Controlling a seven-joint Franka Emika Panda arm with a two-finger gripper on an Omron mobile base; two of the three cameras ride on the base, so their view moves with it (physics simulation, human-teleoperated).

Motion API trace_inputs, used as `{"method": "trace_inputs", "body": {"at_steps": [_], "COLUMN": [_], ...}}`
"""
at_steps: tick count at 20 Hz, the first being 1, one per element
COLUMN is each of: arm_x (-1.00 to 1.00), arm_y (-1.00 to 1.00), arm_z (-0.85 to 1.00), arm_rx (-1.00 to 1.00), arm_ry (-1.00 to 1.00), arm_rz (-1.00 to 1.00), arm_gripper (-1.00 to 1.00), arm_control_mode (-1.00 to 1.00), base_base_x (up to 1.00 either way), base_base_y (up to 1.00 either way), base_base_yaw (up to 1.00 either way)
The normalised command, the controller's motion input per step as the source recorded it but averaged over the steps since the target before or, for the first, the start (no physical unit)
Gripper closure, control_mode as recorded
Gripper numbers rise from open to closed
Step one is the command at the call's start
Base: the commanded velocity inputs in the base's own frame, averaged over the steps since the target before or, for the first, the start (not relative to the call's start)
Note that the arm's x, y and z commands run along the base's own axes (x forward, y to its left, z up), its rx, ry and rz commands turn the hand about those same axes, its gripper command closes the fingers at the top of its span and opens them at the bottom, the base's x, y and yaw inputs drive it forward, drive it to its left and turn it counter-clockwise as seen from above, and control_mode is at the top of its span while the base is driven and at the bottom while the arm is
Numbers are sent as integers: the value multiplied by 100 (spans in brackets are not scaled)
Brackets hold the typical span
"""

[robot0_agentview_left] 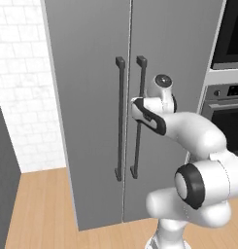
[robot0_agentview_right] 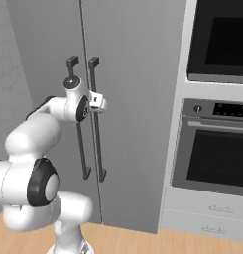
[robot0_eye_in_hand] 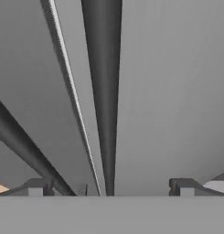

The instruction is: Take the strawberry from the fridge and place it on top of the pancake, located on the dining counter.

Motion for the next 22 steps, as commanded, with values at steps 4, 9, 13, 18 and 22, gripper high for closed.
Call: {"method": "trace_inputs", "body": {"at_steps": [4,9,13,18,22], "arm_x": [71,37,40,53,54], "arm_y": [-19,0,0,0,0], "arm_z": [0,-3,-1,0,0], "arm_rx": [0,0,0,0,0], "arm_ry": [-1,-11,-16,-13,-2], "arm_rz": [0,0,0,0,0], "arm_gripper": [-100,-100,-100,-100,100], "arm_control_mode": [-100,-100,-100,-100,-100], "base_base_x": [0,0,0,0,0], "base_base_y": [0,0,0,0,0], "base_base_yaw": [0,0,0,0,0]}}
